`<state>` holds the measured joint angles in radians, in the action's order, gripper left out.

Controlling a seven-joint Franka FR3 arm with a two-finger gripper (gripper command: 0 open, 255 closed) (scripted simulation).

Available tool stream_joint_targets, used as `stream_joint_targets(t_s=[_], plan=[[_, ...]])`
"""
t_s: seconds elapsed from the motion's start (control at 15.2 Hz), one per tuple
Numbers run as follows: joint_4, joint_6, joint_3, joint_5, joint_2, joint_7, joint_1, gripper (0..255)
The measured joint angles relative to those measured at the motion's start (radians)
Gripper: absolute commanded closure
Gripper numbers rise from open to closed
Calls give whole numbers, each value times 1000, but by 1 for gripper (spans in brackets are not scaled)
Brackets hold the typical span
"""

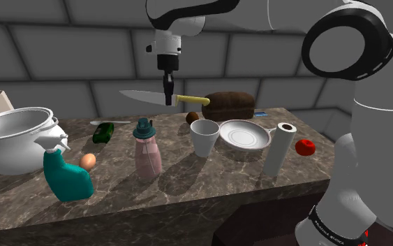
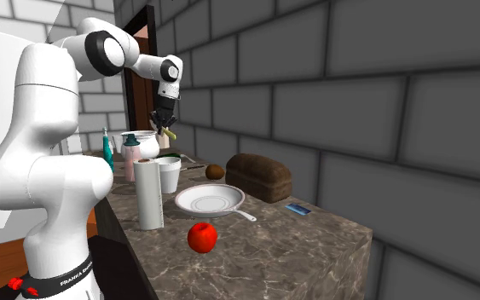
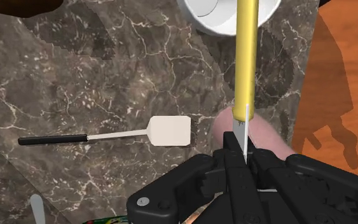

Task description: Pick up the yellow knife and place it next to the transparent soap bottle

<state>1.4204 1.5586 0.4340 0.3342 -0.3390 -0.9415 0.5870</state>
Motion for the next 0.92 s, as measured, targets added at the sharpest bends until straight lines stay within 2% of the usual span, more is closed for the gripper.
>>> stream_joint_targets(t_s=[0.92], plan=[[164,174,-7,13,-17,-40,13,255]])
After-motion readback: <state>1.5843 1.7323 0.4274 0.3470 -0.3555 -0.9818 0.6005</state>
